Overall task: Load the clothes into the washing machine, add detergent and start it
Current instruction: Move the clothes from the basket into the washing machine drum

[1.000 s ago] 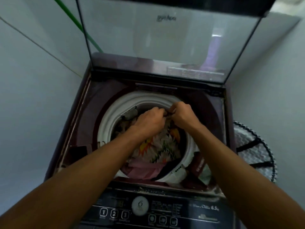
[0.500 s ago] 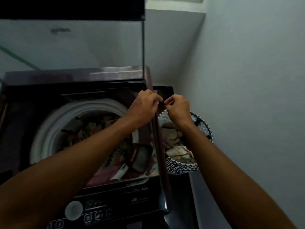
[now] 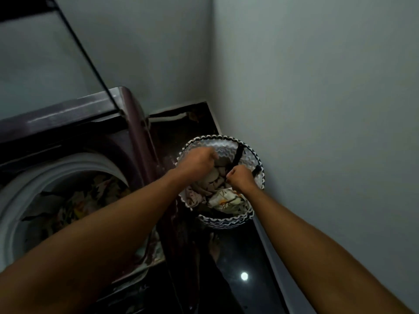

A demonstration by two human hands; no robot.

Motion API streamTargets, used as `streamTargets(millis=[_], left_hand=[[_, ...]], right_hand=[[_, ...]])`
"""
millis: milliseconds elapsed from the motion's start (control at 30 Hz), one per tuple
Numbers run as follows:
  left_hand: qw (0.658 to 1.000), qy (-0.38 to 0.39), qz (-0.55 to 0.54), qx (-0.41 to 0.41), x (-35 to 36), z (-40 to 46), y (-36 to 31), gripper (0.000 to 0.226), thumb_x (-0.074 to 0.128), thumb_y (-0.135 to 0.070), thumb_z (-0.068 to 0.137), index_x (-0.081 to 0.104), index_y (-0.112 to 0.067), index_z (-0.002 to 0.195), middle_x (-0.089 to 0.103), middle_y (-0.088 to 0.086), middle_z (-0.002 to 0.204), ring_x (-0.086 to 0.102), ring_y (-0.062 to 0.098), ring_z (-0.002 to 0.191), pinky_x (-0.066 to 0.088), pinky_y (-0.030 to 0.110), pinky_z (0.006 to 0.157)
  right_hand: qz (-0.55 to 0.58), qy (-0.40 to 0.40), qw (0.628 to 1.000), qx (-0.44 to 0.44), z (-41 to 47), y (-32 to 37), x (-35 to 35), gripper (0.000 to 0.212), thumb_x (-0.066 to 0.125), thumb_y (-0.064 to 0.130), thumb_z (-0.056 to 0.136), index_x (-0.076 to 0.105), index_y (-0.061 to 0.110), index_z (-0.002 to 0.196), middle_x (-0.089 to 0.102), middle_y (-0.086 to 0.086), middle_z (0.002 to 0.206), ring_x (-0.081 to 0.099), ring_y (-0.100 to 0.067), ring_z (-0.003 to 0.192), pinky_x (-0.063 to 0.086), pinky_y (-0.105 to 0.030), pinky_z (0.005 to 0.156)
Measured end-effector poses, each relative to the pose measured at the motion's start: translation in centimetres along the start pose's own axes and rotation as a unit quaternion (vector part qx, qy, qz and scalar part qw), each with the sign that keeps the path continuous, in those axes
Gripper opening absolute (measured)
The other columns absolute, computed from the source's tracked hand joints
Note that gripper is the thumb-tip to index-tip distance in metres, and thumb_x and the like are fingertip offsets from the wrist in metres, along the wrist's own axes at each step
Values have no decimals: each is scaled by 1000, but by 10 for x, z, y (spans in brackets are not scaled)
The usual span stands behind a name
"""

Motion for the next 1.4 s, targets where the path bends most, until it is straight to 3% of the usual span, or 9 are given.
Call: streamTargets(millis=[100,200,333,600,733,900,1100,1233,1400], left_hand=[[998,39,-4,-43,35,17,1,29,50,-6,89,72,-13,108,70,6,116,61,23,110,48,30,93],[995,72,-5,-66,72,35,8,25,53,-13,91,71,-8,109,69,12,112,62,29,105,51,36,91],[985,85,-39,-142,126,56,40,29,54,-27,89,67,-4,101,66,18,107,62,36,101,53,44,88],[970,118,-50,-208,186,59,67,44,41,-28,84,60,-4,116,58,20,117,56,39,110,46,41,93],[961,152,-43,-226,209,63,79,58,36,-34,72,60,-4,115,60,20,118,56,39,110,46,39,94],[964,112,-68,-230,195,62,65,37,55,-12,86,58,0,120,59,22,121,54,38,115,44,38,100],[964,137,-54,-221,181,65,57,45,57,-14,88,52,-2,131,50,21,131,49,38,121,40,40,106],[964,156,-14,-215,173,64,53,46,57,-17,89,49,-5,132,44,20,134,47,40,124,39,44,107],[964,145,-7,-224,171,66,47,48,56,-23,91,45,-5,134,42,20,137,43,41,128,37,47,109]], right_hand=[[-34,52,998,25,18,-19,17,12,55,13,91,59,2,89,63,-22,96,60,-34,84,41,-32,64],[-12,59,997,55,45,-41,41,29,58,23,93,62,-1,110,62,-22,116,60,-38,102,44,-34,71],[-6,50,992,113,66,-62,74,53,55,30,94,45,3,139,40,-22,143,48,-41,123,45,-44,98],[-136,35,988,71,80,-122,118,75,61,21,91,19,27,152,20,-18,153,34,-42,131,42,-50,104],[-178,91,979,41,74,-145,127,74,60,21,92,19,39,152,19,-20,153,34,-43,131,44,-49,104],[-255,110,960,35,74,-138,124,42,47,15,98,48,13,140,33,-19,148,43,-39,127,46,-45,103],[-205,54,977,-24,73,-106,107,39,61,45,89,70,18,116,38,-7,141,36,-33,129,42,-44,101],[-168,-8,985,-51,66,-100,98,39,58,41,91,72,10,109,54,-8,128,44,-32,121,47,-42,92],[-239,8,968,-74,58,-100,98,38,57,40,89,70,13,112,59,-10,124,42,-30,126,40,-42,100]])
Point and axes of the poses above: each hand's wrist, its own z-axis towards the middle knuckle, its own x-axis out of the palm, y = z × x, the point moved 1 cm from there along z, towards the middle knuckle
